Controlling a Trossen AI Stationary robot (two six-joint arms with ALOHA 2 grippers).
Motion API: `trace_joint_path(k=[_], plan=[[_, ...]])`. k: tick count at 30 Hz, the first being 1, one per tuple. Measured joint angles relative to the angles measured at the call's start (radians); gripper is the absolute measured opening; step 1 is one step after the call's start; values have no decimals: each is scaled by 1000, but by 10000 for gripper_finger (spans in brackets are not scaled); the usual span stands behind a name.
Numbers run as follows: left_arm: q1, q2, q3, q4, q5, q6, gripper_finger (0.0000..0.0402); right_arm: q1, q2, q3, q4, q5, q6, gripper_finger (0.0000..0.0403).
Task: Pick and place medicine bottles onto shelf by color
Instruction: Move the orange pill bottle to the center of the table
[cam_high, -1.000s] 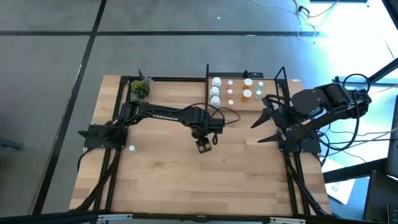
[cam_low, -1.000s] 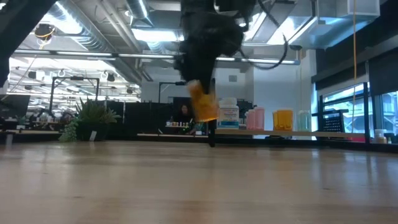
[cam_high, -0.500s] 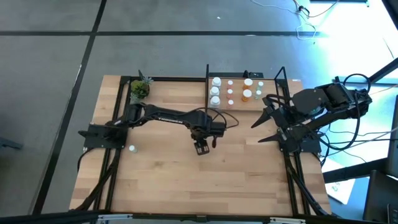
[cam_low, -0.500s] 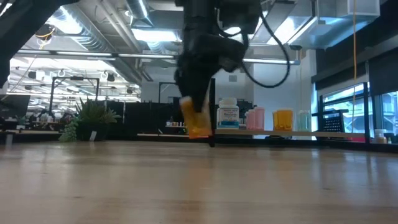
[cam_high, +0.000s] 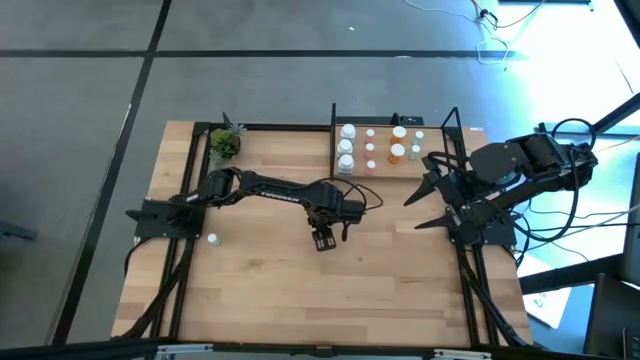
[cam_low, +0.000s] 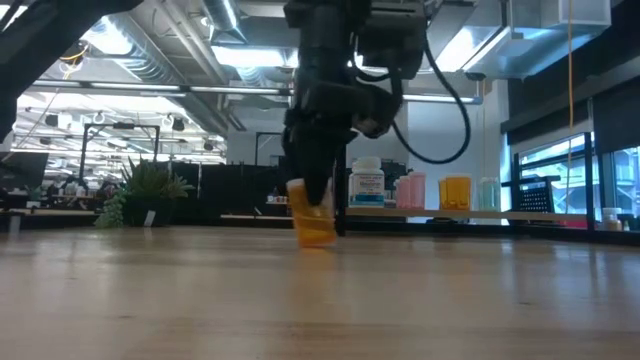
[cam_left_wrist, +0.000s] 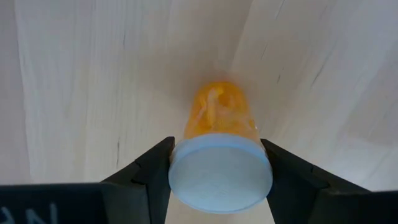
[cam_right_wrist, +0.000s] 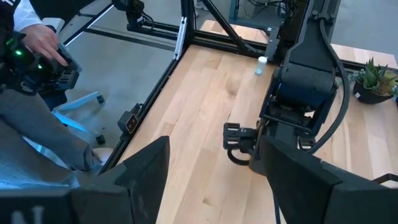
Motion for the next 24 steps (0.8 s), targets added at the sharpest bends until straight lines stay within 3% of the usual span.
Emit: trace_joint_path(k=[16,24], plan=[[2,1,1,-8,4,0,193,0,2,0,-101,66,65,252],[2,1,1,-8,7,0,193,0,3,0,-190,291,164,253]])
